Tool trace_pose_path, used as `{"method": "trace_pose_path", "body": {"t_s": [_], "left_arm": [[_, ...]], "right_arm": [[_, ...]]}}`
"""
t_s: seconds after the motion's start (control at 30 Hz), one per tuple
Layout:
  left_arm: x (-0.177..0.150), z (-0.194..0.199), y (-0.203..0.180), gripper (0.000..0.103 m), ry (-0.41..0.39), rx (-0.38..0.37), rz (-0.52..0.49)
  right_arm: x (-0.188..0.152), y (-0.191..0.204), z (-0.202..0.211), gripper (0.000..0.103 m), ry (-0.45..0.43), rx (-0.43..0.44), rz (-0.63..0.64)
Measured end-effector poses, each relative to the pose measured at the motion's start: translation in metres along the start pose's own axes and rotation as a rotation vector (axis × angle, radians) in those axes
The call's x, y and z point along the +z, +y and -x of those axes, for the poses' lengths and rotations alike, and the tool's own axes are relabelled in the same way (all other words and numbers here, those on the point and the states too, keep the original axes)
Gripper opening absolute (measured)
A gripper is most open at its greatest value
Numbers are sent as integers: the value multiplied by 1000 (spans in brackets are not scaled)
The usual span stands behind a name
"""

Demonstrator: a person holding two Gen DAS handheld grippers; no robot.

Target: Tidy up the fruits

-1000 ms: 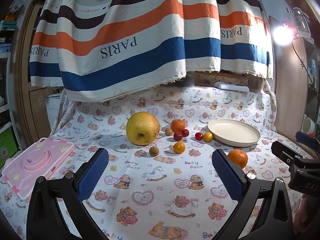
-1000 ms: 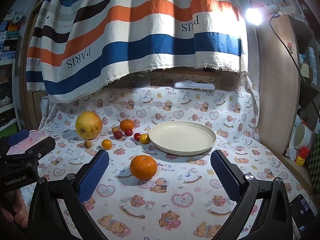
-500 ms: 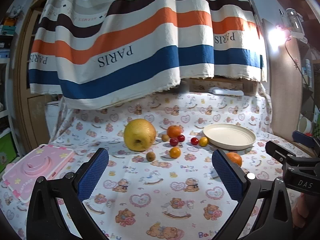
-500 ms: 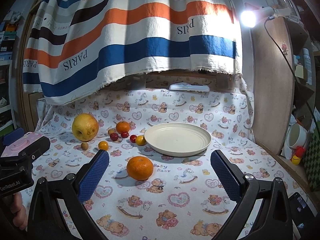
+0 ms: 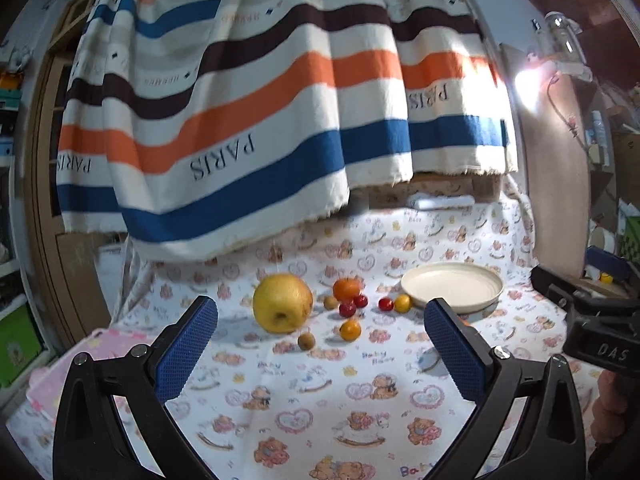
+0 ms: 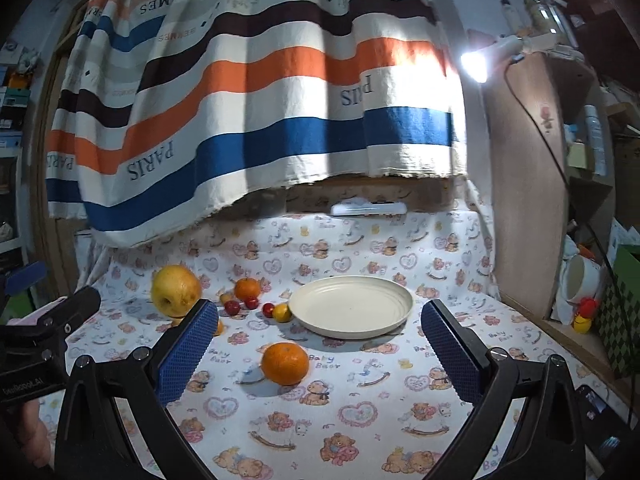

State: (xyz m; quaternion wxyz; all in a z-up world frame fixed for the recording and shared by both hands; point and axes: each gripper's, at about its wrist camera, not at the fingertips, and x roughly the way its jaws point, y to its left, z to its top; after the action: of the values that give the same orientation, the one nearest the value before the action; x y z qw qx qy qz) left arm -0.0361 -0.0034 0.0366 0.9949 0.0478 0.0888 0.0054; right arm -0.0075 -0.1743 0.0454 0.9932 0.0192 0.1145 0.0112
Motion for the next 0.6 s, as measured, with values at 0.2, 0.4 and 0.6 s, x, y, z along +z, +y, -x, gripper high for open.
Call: {"method": "trace_pose_path", "body": {"t_s": [0.2, 0.4, 0.6], "left_arm": [[33, 13, 7, 103, -37, -23, -4], [54, 9, 14, 103, -50, -6, 18], [59, -9, 20, 103, -41, 12, 16]], "right_arm": [[31, 7, 5, 102, -5, 44, 58], [56, 2, -9, 102, 41, 91, 14], [57, -11, -53, 102, 204, 188, -101]]}}
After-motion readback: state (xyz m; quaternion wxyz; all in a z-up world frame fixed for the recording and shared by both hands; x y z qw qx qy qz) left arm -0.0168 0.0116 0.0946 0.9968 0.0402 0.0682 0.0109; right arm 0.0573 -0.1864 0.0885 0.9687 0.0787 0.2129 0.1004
